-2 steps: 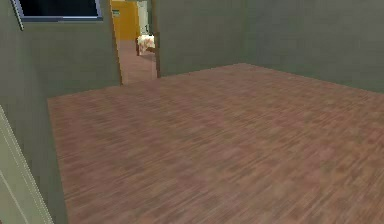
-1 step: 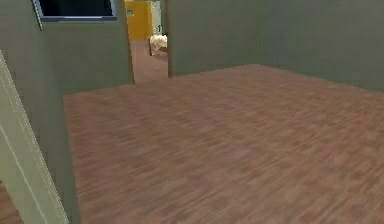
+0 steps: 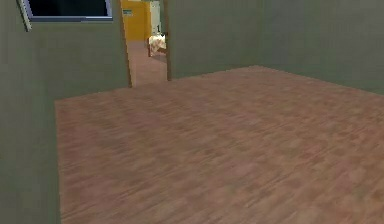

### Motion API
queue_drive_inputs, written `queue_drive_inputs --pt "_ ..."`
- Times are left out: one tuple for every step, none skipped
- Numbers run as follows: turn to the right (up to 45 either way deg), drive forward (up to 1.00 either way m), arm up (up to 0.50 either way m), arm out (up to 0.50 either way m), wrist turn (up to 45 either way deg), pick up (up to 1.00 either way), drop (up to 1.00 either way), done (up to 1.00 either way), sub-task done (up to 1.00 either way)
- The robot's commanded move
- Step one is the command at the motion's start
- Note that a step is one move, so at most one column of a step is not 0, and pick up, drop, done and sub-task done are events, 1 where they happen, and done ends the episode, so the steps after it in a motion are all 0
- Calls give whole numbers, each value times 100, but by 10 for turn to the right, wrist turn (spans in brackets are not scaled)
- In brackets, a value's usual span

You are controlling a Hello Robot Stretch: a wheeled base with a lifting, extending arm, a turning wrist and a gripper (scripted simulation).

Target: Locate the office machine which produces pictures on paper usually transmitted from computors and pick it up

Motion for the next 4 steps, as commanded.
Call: queue_drive_inputs --pt "-90 0 0 0 0 0 0 0 0" --pt "0 100 0 0 0 0 0 0 0" --pt "0 100 0 0 0 0 0 0 0" --pt "0 100 0 0 0 0 0 0 0"
